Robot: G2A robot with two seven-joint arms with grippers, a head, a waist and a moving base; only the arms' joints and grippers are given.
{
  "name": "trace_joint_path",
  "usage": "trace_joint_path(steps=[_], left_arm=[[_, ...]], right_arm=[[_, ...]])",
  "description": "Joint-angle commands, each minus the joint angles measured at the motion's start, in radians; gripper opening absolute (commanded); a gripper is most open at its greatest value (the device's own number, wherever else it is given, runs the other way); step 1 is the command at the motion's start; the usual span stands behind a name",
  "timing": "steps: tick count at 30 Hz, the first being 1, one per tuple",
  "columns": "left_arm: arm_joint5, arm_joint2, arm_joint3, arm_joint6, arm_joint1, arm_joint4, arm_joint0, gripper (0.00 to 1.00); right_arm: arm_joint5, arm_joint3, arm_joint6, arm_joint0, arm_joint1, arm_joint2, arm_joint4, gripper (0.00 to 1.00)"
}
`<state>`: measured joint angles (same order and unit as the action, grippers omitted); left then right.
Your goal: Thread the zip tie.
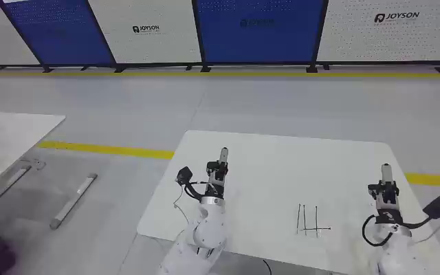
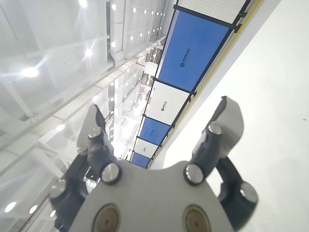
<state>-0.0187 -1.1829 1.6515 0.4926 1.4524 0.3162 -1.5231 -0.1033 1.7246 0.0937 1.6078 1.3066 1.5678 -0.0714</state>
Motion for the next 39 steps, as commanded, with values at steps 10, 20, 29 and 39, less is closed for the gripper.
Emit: trace_joint_path(steps=[10,20,29,39], left_arm=[[0.000,0.000,0.000,0.000,0.000,0.000,0.000,1.00],[0.000,0.000,0.000,0.000,0.000,0.000,0.000,1.00],[0.000,0.000,0.000,0.000,0.000,0.000,0.000,1.00],[0.000,0.000,0.000,0.000,0.000,0.000,0.000,1.00]], right_arm=[[0.000,0.000,0.000,0.000,0.000,0.002,-0.004,1.00],[-0.056,0.009,-0.421,0.000,-0.034,0.105,0.032,1.00],[-0.003,0.000,-0.688,-0.040,-0.060,0.181,0.081,1.00],[-0.003,0.000,-0.688,-0.040,-0.060,0.181,0.081,1.00]])
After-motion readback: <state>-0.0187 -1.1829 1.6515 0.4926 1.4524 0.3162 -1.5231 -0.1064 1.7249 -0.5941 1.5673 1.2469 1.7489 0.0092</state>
